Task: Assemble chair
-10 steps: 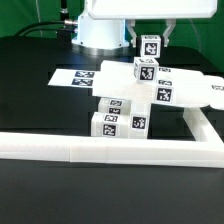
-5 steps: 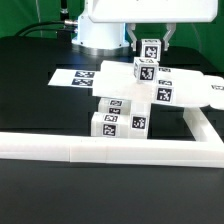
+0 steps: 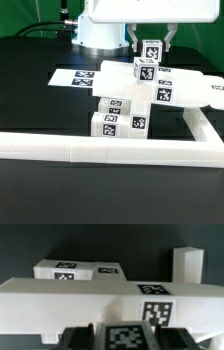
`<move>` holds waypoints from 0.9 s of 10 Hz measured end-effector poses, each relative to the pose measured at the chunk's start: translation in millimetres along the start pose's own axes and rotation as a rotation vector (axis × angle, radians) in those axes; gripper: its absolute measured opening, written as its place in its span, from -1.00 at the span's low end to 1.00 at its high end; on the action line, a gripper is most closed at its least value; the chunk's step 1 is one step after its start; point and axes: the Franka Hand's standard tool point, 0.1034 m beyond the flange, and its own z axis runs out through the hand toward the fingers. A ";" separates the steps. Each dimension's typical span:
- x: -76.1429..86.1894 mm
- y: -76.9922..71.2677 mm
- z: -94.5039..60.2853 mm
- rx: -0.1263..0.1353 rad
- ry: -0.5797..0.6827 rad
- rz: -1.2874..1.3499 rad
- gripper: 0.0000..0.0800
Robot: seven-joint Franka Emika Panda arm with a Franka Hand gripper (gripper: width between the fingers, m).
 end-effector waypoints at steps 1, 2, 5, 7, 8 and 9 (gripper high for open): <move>-0.1 -0.1 0.2 0.000 -0.001 0.000 -0.29; -0.2 0.0 0.3 0.000 -0.001 0.000 -0.29; -1.4 -5.5 0.7 0.004 -0.048 0.007 -0.29; 1.5 -4.4 0.6 0.004 -0.057 0.016 -0.29; 2.1 -2.0 0.5 0.003 -0.056 0.020 -0.29; 2.2 -2.5 0.5 0.003 -0.055 0.019 -0.29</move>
Offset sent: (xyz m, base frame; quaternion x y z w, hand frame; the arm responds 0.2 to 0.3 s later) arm -0.0017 0.0162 -0.0092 0.0183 -0.0776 0.0148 0.9967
